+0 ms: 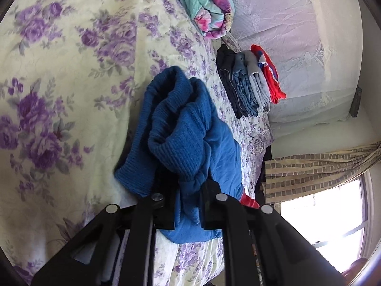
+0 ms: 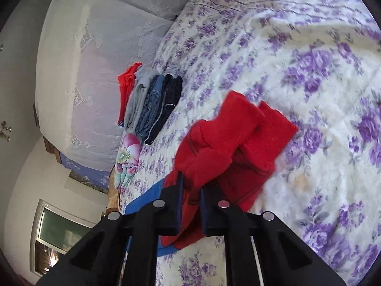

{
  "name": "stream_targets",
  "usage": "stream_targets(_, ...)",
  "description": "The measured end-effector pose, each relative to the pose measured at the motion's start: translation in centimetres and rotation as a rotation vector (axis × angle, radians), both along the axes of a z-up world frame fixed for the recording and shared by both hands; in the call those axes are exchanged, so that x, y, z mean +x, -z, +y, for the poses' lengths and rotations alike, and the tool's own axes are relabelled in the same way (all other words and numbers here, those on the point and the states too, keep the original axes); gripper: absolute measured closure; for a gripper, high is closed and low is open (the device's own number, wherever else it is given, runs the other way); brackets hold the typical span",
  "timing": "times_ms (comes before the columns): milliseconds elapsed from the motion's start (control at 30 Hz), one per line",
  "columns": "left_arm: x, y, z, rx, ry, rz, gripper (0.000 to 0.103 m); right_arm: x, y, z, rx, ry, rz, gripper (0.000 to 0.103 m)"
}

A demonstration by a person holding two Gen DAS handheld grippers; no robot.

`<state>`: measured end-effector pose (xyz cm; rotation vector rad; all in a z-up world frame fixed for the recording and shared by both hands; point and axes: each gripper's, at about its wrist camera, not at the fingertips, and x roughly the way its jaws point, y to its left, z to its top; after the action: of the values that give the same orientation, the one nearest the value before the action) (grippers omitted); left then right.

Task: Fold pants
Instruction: 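Fold the red legs with the right gripper toward the left gripper holding the waistband, then open both grippers and lay the folded pants flat on the bed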

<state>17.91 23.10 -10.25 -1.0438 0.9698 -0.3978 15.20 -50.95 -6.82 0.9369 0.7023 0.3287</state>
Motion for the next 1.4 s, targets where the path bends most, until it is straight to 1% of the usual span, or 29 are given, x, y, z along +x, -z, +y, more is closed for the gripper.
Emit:
stream_targets(100,-0.5,-0.5,0.2,0.031,0.002,-0.020,0.093,-1.0,-2.0,0.1,-0.064,-0.020,-0.070,0.093)
stream_targets(133,-0.7,-0.2,0.4,0.031,0.001,-0.016,0.093,-1.2,-1.6,-0.2,-0.082,-0.016,-0.052,0.093)
stream_targets(200,-0.9,1.2,0.7,-0.002,0.002,0.006,0.092,-1.4,1.9,-1.4,-0.111,0.019,0.074,0.093)
stream_targets(233,-1.1,1.8,0.8,-0.028,0.000,0.007,0.092,-1.4,4.0,-1.9,-0.083,0.019,0.145,0.092)
stream_targets(267,-1.2,2.0,0.9,-0.041,-0.005,0.000,0.092,-1.6,5.4,-2.2,-0.041,0.010,0.171,0.096)
stream_targets(333,-1.6,1.5,0.8,-0.027,-0.009,-0.002,0.091,-2.4,5.2,-2.7,0.021,0.014,0.141,0.086)
stream_targets(367,-1.8,1.1,0.6,-0.007,-0.009,-0.008,0.091,-2.8,4.4,-2.8,0.032,0.023,0.121,0.071)
stream_targets(400,-2.1,0.4,0.4,0.030,-0.007,-0.020,0.086,-3.4,3.6,-3.0,0.029,0.034,0.097,0.055)
stream_targets(467,-3.0,-1.3,0.1,0.120,-0.019,-0.057,0.082,-4.6,1.9,-3.5,-0.012,0.086,0.065,0.051)
stream_targets(533,-4.3,-2.9,0.1,0.200,-0.054,-0.099,0.069,-5.7,-0.1,-3.6,-0.035,0.134,0.005,0.051)
stream_targets(633,-5.7,-5.7,-1.2,0.321,-0.079,-0.179,0.066,-5.7,-3.5,-2.3,-0.043,0.104,-0.115,0.049)
stream_targets(700,-5.6,-7.0,-3.2,0.351,-0.037,-0.232,0.066,-4.1,-4.8,-0.4,-0.047,0.039,-0.166,0.037)
stream_targets(767,-4.8,-7.7,-5.8,0.346,0.036,-0.273,0.054,-1.7,-4.8,1.7,-0.072,0.002,-0.159,0.031)
stream_targets(800,-4.0,-7.7,-7.1,0.344,0.063,-0.280,0.044,-0.6,-4.4,2.5,-0.081,-0.017,-0.146,0.031)
stream_targets(833,-3.3,-7.5,-8.1,0.357,0.073,-0.276,0.040,0.5,-3.6,3.2,-0.082,-0.038,-0.125,0.031)
stream_targets(900,-1.4,-6.2,-9.6,0.397,0.097,-0.246,0.040,2.3,-1.3,3.4,-0.065,-0.042,-0.058,0.026)
stream_targets(933,-0.3,-5.2,-9.7,0.426,0.098,-0.217,0.040,2.9,0.1,2.9,-0.056,-0.036,-0.023,0.026)
stream_targets(967,0.5,-4.2,-9.4,0.447,0.084,-0.189,0.040,3.2,1.7,2.1,-0.039,-0.030,0.002,0.030)
stream_targets(1000,1.5,-2.9,-8.7,0.429,0.081,-0.159,0.042,3.5,2.9,1.3,-0.002,-0.036,0.018,0.047)
stream_targets(1033,1.9,-2.2,-8.1,0.411,0.080,-0.154,0.052,3.6,3.7,0.6,0.014,-0.030,0.035,0.060)
stream_targets(1067,1.8,-2.0,-7.7,0.420,0.069,-0.158,0.056,3.4,4.3,-0.2,0.033,-0.017,0.060,0.078)
stream_targets(1133,1.6,-2.0,-7.2,0.396,0.067,-0.156,0.056,2.9,4.9,-1.0,0.111,-0.014,0.075,0.080)
stream_targets(1167,1.5,-2.1,-7.3,0.395,0.061,-0.154,0.056,2.4,4.6,-1.3,0.141,-0.007,0.075,0.074)
stream_targets(1200,1.1,-2.3,-7.4,0.398,0.050,-0.153,0.054,1.7,3.9,-1.3,0.156,-0.003,0.057,0.048)
stream_targets(1233,0.7,-2.7,-7.6,0.398,0.040,-0.161,0.044,0.9,2.9,-1.2,0.158,-0.006,0.021,0.035)
stream_targets(1267,0.1,-3.2,-7.9,0.399,0.035,-0.175,0.038,0.0,1.7,-1.2,0.133,-0.001,-0.014,0.018)
stream_targets(1300,-0.5,-3.8,-8.3,0.413,0.023,-0.198,0.029,-1.0,0.5,-1.2,0.092,0.017,-0.036,0.017)
stream_targets(1367,-1.7,-5.1,-9.5,0.457,0.017,-0.255,0.025,-3.0,-1.1,-1.6,-0.016,0.077,-0.041,0.010)
stream_targets(1400,-2.3,-5.7,-10.5,0.473,0.033,-0.285,0.024,-3.7,-1.4,-1.9,-0.041,0.103,-0.034,0.009)
